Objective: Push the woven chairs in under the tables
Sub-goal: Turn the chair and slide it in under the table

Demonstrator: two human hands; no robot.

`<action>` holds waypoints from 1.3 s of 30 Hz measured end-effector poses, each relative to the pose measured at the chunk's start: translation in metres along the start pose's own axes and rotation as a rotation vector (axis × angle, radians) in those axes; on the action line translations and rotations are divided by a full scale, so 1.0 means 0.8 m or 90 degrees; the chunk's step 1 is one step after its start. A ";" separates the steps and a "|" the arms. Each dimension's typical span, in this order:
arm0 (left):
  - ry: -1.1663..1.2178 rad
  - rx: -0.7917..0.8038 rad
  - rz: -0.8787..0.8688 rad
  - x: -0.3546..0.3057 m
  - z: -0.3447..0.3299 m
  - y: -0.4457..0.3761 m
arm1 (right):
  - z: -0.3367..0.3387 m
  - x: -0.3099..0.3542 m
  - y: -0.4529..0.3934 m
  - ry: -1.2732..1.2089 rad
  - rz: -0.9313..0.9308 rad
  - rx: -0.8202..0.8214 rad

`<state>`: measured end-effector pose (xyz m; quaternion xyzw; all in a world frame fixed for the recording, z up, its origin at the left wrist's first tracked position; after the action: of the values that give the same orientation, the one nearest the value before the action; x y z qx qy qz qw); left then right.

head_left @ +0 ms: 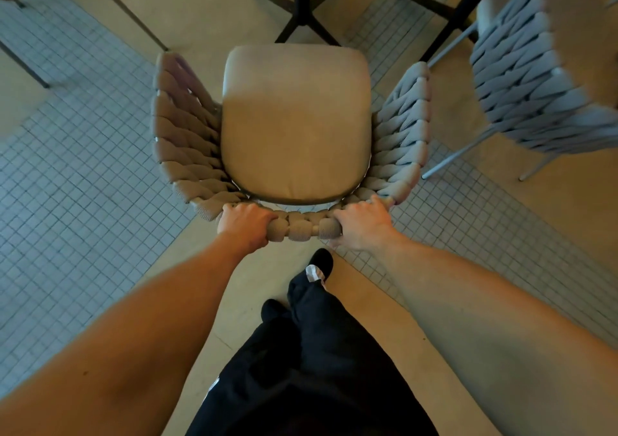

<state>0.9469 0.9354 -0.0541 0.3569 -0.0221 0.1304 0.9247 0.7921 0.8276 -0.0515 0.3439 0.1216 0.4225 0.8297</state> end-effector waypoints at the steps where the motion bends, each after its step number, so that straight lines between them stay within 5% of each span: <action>1: 0.000 0.000 0.000 0.002 0.008 -0.008 | 0.007 -0.006 -0.007 0.000 -0.002 0.000; 23: 0.011 0.018 -0.011 0.000 0.147 -0.189 | 0.130 -0.150 -0.134 0.015 -0.056 0.023; 39: 0.061 0.069 -0.023 -0.005 0.171 -0.231 | 0.146 -0.192 -0.169 -0.054 -0.033 0.052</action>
<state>0.9979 0.7118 -0.0738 0.4003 0.0355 0.1317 0.9062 0.8389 0.5972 -0.0706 0.3922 0.1124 0.3802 0.8301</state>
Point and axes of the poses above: each hand's wrist, its own y-axis away from the middle knuckle, its own z-axis out of the back of the hand, x = y × z, the point moved 10 cm from there along -y, towards the middle knuckle, and after that the axes turned 8 degrees about -y, right-handed, at the moved point
